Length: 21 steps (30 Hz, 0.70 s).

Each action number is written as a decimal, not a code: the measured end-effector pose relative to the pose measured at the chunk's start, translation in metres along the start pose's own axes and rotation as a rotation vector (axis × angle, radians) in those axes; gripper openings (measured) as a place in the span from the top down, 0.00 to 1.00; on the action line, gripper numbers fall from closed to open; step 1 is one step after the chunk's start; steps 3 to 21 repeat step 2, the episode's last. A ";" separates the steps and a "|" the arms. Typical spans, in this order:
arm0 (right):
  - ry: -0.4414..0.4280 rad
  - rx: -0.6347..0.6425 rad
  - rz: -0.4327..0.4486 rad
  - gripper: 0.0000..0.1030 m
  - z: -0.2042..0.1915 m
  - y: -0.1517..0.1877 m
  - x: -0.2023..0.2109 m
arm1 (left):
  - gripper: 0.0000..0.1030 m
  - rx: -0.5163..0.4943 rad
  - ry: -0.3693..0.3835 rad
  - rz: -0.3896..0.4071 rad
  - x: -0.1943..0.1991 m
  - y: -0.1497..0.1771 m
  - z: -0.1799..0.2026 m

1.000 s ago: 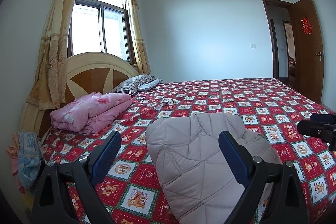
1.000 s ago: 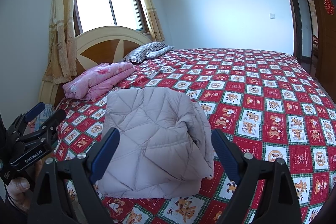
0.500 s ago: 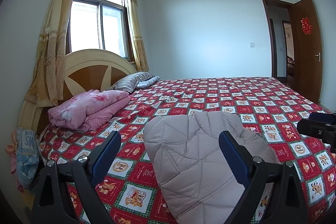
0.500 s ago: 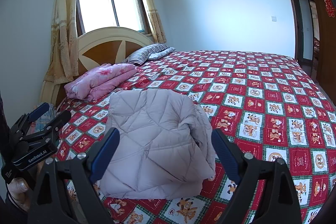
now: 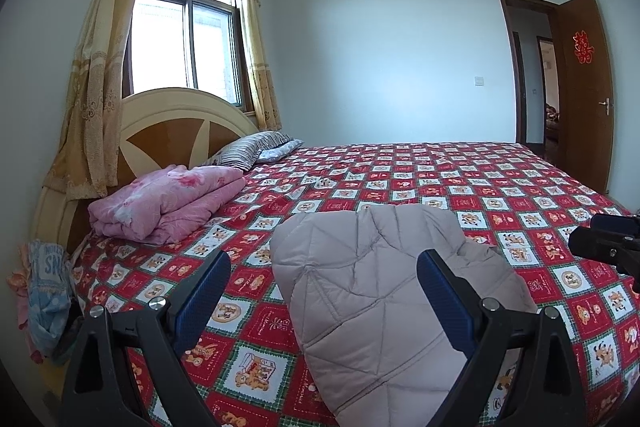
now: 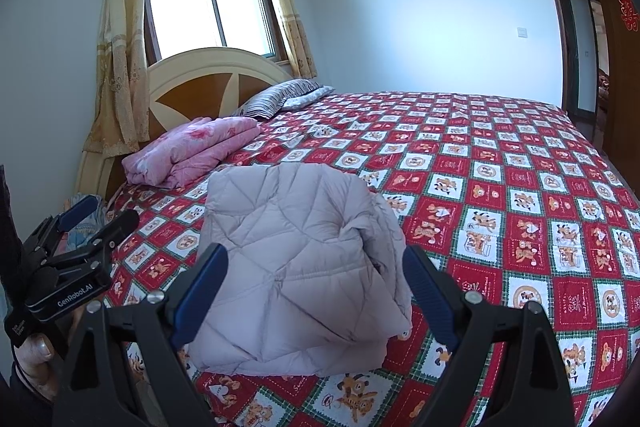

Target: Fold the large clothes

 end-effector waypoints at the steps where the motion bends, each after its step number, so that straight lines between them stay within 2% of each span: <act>1: 0.000 0.000 0.000 0.11 0.000 0.000 0.000 | 0.08 -0.004 0.000 0.003 0.001 0.000 0.001; 21: 0.000 0.000 0.000 0.11 0.000 0.000 0.000 | 0.08 -0.009 0.002 0.005 0.001 0.000 0.002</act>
Point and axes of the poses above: each gripper's, at about its wrist camera, not at the fingertips, and x roughly against the way its jaws point, z to its right, y to its underside, the point moved 10 cm from there along -x, roughly the way its jaws point, and after that the axes turned 7 degrees about x, right-handed, at the moved point
